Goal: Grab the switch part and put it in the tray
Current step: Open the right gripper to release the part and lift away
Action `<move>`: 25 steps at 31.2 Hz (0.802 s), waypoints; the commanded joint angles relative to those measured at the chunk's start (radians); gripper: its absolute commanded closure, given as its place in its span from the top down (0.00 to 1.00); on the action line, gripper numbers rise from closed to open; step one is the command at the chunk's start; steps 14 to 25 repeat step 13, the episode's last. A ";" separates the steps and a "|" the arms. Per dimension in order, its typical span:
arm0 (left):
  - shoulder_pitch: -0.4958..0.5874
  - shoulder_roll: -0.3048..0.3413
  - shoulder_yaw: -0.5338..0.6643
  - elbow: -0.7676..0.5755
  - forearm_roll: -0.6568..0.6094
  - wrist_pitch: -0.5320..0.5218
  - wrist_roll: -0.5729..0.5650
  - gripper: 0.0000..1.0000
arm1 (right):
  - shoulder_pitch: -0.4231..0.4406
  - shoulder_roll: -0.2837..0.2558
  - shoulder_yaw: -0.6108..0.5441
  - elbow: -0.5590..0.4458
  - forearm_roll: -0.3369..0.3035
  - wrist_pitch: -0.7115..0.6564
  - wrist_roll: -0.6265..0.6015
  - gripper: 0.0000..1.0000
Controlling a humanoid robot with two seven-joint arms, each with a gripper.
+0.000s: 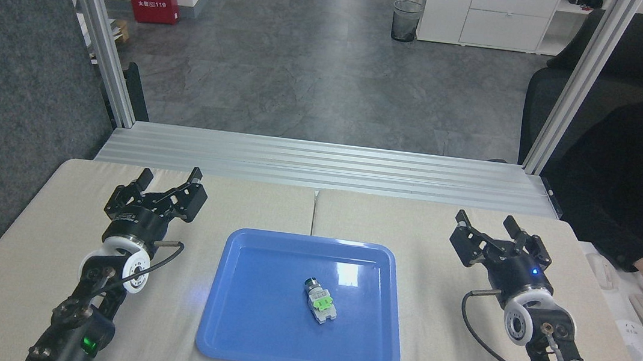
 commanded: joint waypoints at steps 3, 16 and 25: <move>0.000 0.000 0.000 0.000 0.000 0.000 0.001 1.00 | 0.039 -0.010 -0.029 -0.063 0.004 0.000 0.004 0.99; 0.000 0.000 0.000 0.000 0.000 0.000 0.001 1.00 | 0.099 -0.009 -0.033 -0.124 0.006 0.035 0.004 0.99; 0.000 0.000 0.000 0.000 0.000 0.000 0.001 1.00 | 0.099 -0.009 -0.033 -0.124 0.006 0.035 0.004 0.99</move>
